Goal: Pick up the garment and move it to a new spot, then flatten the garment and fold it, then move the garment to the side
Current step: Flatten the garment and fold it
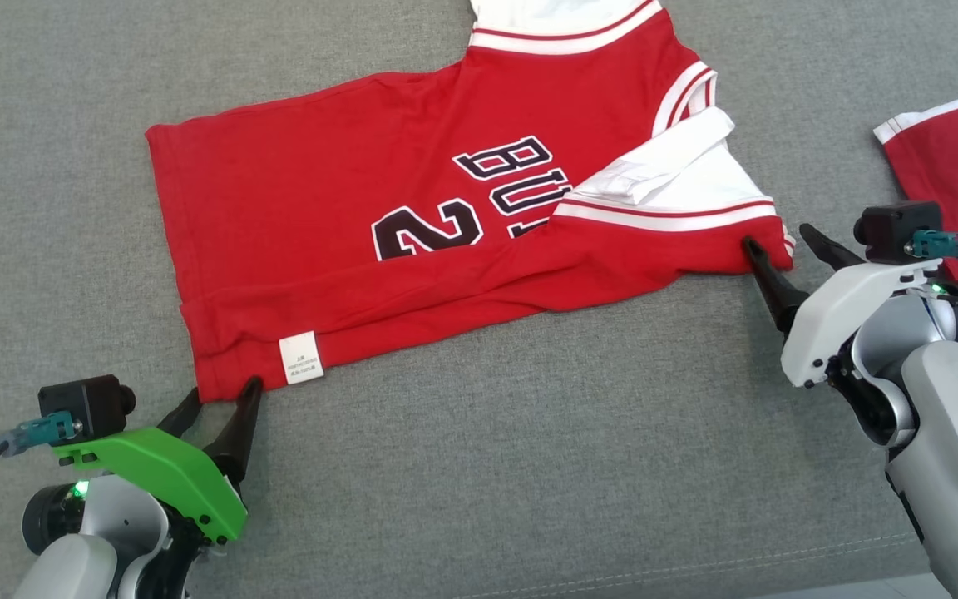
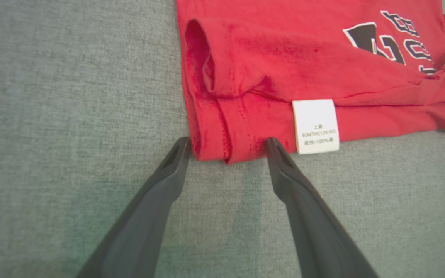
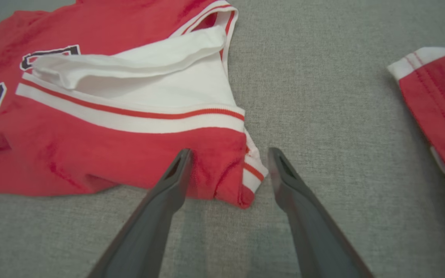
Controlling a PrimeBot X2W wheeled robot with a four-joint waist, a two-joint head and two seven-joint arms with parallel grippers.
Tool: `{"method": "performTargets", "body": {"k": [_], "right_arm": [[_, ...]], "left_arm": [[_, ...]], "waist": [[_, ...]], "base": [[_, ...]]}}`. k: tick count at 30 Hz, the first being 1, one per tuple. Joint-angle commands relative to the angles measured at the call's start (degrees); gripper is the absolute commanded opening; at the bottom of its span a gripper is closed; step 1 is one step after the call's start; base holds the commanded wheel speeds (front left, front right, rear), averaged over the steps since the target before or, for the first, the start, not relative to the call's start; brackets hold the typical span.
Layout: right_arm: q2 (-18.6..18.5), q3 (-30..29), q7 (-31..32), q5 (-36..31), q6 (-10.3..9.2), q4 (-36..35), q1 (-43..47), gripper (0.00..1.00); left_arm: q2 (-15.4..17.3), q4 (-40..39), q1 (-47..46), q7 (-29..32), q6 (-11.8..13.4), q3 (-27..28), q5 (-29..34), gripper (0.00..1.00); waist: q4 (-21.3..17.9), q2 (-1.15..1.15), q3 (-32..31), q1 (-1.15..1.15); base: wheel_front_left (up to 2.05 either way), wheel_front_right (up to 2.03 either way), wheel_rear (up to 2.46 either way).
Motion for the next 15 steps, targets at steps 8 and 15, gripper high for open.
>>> {"method": "performTargets", "body": {"k": [8,15], "right_arm": [[1.78,-4.0,3.5,-2.94,-0.01,0.79,0.67,1.0],[3.51,-4.25,5.64,-0.06,-0.01,2.01,-1.32,0.0]], "left_arm": [[-1.33,2.7,-2.72,0.6,-1.76,-0.51,-1.55,1.0],[-1.26,3.94,-4.46,2.06,-4.9,-1.66,-3.12,0.0]], "waist": [[0.56,0.28,1.85,0.0],[0.77,0.28,1.79,0.0]], "base": [[0.0,0.0,0.0],[0.0,0.0,0.0]]}}
